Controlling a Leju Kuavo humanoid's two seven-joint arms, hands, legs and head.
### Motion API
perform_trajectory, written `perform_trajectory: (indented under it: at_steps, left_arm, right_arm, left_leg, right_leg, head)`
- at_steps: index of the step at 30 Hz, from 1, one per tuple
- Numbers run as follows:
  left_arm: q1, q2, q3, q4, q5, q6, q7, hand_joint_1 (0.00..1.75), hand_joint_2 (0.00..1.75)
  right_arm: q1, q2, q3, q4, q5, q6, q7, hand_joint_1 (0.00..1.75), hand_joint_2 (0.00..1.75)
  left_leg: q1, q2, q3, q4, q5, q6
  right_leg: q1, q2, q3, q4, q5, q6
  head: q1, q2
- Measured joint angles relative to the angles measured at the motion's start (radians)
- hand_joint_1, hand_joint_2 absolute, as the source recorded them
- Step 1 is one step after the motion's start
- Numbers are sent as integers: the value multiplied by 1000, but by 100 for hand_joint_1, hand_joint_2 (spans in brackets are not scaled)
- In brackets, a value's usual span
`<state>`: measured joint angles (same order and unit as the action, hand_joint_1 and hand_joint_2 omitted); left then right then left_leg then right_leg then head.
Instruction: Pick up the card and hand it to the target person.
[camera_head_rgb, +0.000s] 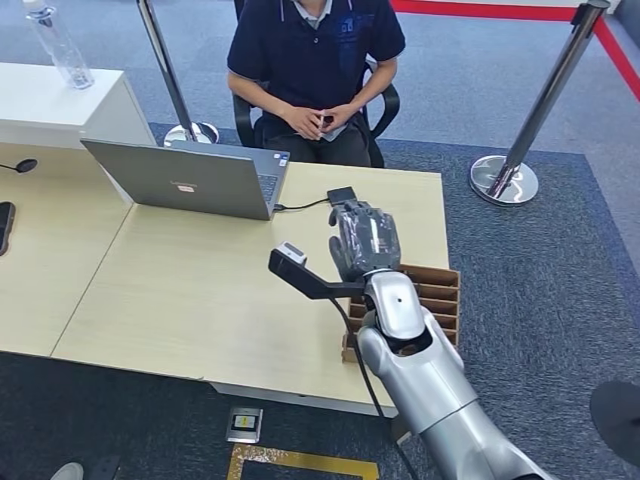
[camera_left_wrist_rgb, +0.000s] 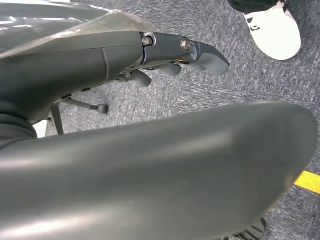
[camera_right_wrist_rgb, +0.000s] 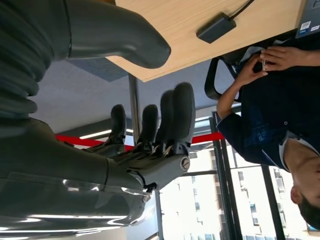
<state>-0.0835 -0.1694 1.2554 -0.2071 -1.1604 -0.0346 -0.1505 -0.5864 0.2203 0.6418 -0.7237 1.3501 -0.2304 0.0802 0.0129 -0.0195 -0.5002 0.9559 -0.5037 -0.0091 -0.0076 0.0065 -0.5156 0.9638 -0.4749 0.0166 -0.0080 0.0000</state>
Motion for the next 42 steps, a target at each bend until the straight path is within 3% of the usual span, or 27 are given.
perform_trajectory:
  at_steps: [4,26,27,31,38,42]
  left_arm:
    - [0,0,1,0,2,0,0,0,0]
    - [1,1,1,0,-11,1,0,0,0]
    - [0,1,1,0,-10,2,0,0,0]
    - [1,2,1,1,-8,4,0,0,0]
    - [1,2,1,1,-8,5,0,0,0]
    - [1,2,1,1,-8,6,0,0,0]
  right_arm:
    - [1,-7,-12,3,4,0,1,44,175]
    - [29,-40,-79,83,7,-37,7,52,175]
    - [33,-41,-82,82,8,-37,1,56,175]
    - [55,-41,-89,67,14,-37,-9,117,175]
    - [74,-47,-96,48,15,-35,-11,127,175]
    - [74,-52,-97,50,12,-31,-18,111,175]
  left_leg:
    - [0,0,0,0,0,0]
    - [0,0,0,0,0,0]
    - [0,0,0,0,0,0]
    - [0,0,0,0,0,0]
    - [0,0,0,0,0,0]
    - [0,0,0,0,0,0]
  right_leg:
    - [0,0,0,0,0,0]
    - [0,0,0,0,0,0]
    - [0,0,0,0,0,0]
    - [0,0,0,0,0,0]
    - [0,0,0,0,0,0]
    - [0,0,0,0,0,0]
  head:
    - [0,0]
    - [0,0]
    - [0,0]
    - [0,0]
    - [0,0]
    - [0,0]
